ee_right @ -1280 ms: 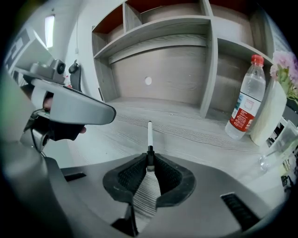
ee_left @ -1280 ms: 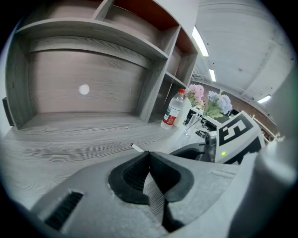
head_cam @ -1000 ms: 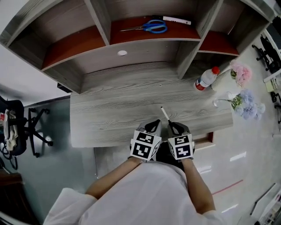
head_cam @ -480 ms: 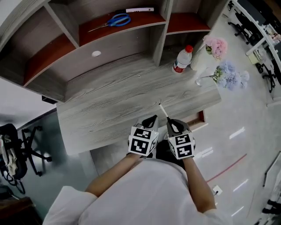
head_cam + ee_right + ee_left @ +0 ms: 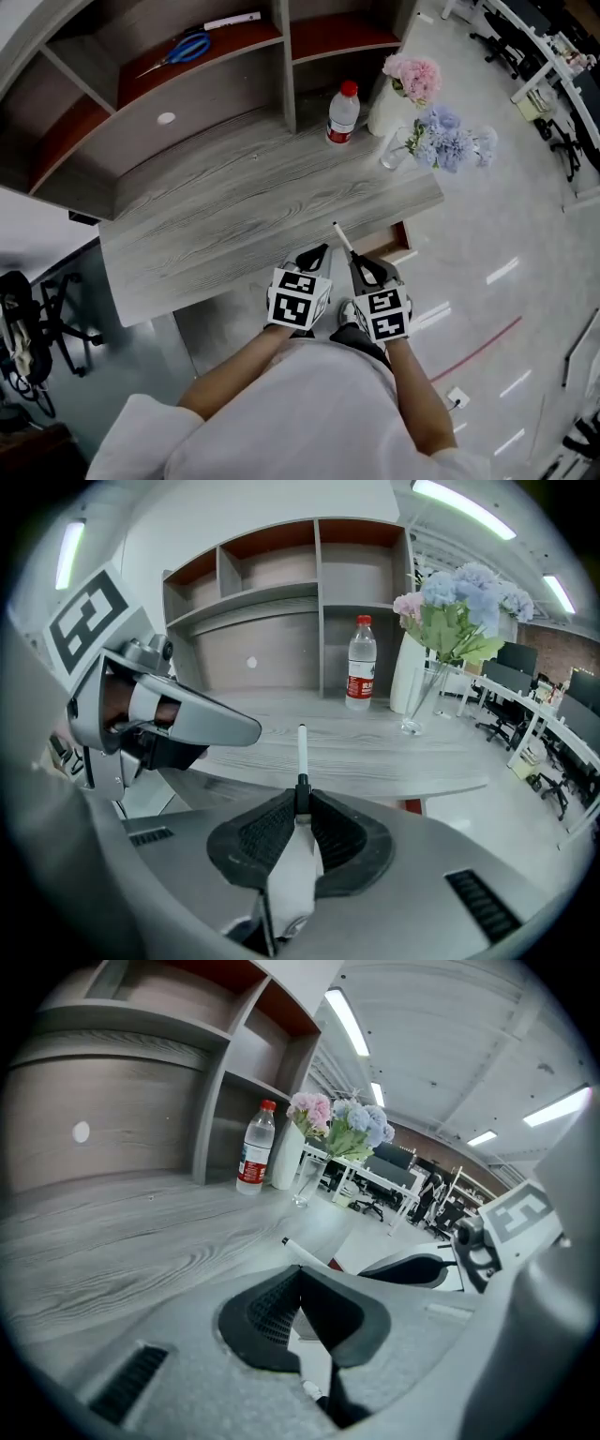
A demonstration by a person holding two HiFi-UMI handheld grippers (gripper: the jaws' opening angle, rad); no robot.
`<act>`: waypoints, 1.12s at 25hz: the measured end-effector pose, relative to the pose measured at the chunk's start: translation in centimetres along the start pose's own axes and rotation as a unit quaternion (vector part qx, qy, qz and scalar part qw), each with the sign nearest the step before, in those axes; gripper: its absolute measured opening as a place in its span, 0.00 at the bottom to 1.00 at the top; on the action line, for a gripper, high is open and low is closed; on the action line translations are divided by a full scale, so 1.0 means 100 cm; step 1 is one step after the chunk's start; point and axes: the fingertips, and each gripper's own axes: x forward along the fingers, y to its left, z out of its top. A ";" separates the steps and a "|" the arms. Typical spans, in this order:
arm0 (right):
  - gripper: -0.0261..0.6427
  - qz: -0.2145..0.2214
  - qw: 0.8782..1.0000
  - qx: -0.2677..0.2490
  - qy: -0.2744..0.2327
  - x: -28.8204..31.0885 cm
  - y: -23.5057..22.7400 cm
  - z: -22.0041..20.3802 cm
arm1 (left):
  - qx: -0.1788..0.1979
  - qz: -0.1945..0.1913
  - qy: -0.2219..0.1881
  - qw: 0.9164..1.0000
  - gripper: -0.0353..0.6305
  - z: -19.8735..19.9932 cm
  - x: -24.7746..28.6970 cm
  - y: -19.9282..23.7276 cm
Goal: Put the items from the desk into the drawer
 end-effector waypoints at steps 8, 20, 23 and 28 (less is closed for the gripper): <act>0.11 0.020 1.000 0.003 0.008 -0.025 -0.036 -0.039 | -0.012 0.025 0.005 1.000 0.06 -0.010 0.020 -0.042; 0.11 0.074 0.997 -0.008 0.023 -0.020 -0.064 -0.090 | -0.033 0.087 0.008 0.996 0.06 -0.026 0.036 -0.068; 0.11 0.086 0.996 -0.012 0.031 -0.007 -0.071 -0.106 | -0.036 0.099 0.004 0.994 0.06 -0.030 0.044 -0.070; 0.11 0.105 0.994 -0.020 0.039 0.017 -0.076 -0.124 | -0.055 0.121 0.002 0.991 0.06 -0.042 0.056 -0.071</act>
